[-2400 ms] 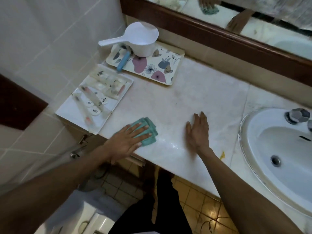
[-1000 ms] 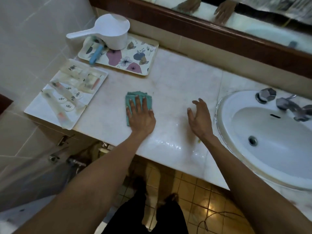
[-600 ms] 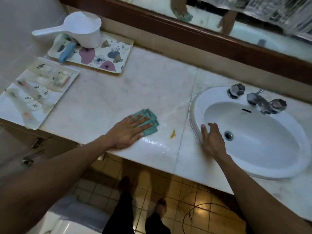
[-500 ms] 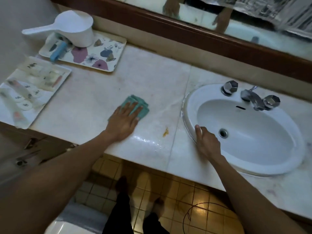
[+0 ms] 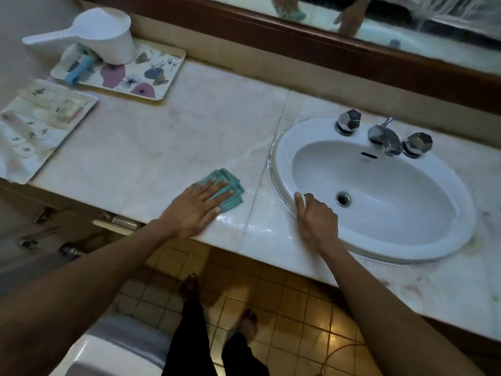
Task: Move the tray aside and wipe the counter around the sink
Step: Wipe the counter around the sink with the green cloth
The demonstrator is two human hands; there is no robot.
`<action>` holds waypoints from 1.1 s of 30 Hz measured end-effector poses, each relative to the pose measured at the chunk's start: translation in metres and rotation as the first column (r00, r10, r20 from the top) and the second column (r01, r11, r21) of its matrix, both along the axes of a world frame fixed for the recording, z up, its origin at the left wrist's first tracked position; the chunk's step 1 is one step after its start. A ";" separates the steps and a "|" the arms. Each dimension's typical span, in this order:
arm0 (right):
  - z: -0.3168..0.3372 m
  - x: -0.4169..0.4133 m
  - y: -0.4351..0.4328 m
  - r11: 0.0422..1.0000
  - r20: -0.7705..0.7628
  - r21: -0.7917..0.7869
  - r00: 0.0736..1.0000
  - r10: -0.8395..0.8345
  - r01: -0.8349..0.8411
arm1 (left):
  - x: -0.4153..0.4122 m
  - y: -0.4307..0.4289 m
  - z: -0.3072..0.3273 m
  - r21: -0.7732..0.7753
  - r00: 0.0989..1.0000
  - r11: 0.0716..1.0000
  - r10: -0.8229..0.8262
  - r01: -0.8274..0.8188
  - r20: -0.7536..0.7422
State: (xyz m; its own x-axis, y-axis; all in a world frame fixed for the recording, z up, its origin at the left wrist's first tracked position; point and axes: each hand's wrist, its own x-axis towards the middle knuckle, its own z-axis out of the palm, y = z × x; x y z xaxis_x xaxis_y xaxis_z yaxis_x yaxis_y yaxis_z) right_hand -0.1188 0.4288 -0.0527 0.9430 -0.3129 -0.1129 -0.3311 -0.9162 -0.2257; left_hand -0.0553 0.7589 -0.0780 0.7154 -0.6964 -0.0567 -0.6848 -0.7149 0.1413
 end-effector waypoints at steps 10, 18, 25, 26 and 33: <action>-0.004 -0.051 -0.040 0.995 0.071 -0.085 0.996 0.056 -0.050 | -0.072 -0.157 0.001 -0.159 0.822 0.807 0.558 -0.569 -0.112; -0.002 -0.063 -0.049 0.994 0.079 -0.094 0.995 0.058 -0.051 | -0.044 -0.038 -0.001 0.005 0.999 1.000 -0.012 0.012 -0.049; -0.006 -0.075 -0.066 0.993 0.113 -0.086 0.989 0.093 -0.083 | -0.052 -0.088 0.000 -0.092 0.764 0.758 0.636 -0.645 -0.114; -0.007 -0.077 -0.069 0.991 0.117 -0.085 0.987 0.108 -0.099 | -0.059 -0.103 -0.001 -0.099 0.706 0.699 0.697 -0.708 -0.127; -0.016 -0.097 -0.118 0.982 0.111 -0.081 0.978 0.179 -0.171 | -0.074 -0.141 -0.009 -0.088 0.634 0.628 0.761 -0.773 -0.136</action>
